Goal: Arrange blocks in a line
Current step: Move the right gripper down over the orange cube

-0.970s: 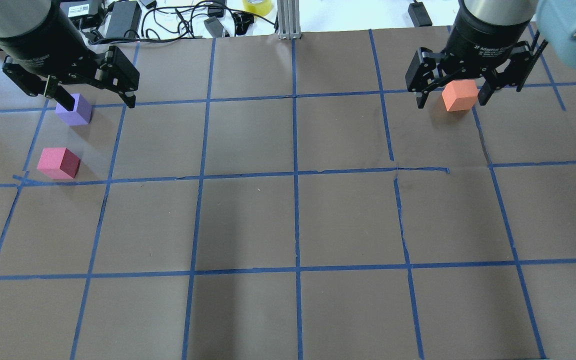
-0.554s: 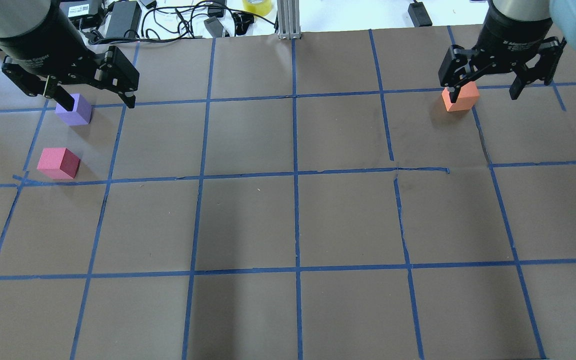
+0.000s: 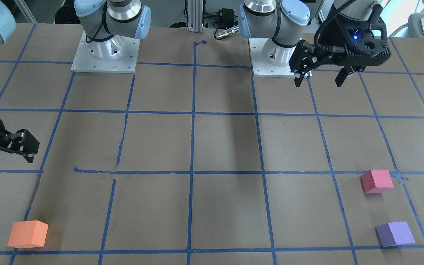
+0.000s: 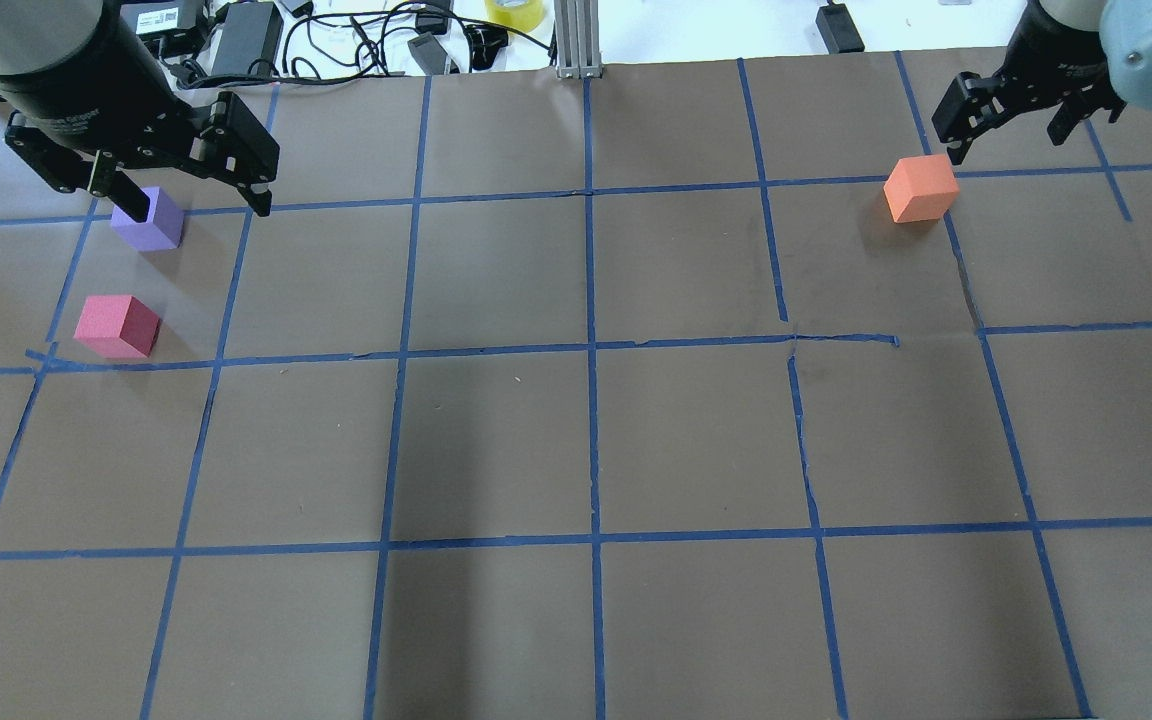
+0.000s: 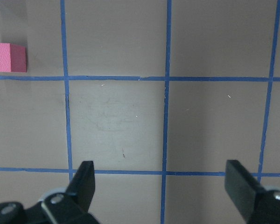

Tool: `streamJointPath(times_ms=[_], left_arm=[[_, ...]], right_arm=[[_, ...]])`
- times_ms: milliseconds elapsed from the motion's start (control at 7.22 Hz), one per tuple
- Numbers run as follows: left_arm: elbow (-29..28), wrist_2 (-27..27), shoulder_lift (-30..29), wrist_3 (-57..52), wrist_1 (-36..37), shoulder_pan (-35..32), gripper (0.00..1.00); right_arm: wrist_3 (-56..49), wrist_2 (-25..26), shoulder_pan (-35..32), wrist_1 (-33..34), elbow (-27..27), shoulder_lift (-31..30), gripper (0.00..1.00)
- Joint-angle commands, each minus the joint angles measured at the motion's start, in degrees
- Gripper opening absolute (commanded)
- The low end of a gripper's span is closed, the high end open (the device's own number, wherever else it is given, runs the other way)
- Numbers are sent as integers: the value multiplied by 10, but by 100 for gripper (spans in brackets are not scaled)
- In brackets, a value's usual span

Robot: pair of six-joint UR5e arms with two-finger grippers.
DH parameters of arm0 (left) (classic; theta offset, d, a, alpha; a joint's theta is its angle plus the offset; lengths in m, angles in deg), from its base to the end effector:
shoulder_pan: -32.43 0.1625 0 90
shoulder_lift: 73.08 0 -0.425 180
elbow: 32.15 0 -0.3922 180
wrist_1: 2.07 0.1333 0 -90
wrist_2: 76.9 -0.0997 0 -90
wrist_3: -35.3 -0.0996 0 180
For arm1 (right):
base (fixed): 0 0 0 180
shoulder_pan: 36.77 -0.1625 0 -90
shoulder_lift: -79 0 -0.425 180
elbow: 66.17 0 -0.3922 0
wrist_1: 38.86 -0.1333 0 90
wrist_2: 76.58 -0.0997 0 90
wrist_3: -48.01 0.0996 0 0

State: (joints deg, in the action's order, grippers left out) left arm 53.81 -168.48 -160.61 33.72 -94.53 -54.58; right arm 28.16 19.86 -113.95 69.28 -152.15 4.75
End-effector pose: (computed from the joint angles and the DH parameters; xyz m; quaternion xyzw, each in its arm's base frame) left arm -0.1055 -0.4840 0.5393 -0.0128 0.9992 -0.0348 0.0152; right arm -0.0162 -0.6214 0.4046 0.0580 -0.9952 0.0378 0.0695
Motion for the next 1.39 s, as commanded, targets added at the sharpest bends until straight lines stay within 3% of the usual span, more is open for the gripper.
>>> streamJointPath(times_ms=[0,139,554,1247], left_arm=[[0,-1,-1,0,0,0,100],[0,0,-3,0,0,0,100],[0,0,-4,-1,0,0,100],[0,1,6,0,-1,-2,100]], right_arm=[[-38,-59,22,74,0,81,100],[-38,-74,29,76,11,111,100],[-45,-72,29,190,13,175,100],[-44,-67,31,211,29,215,100]])
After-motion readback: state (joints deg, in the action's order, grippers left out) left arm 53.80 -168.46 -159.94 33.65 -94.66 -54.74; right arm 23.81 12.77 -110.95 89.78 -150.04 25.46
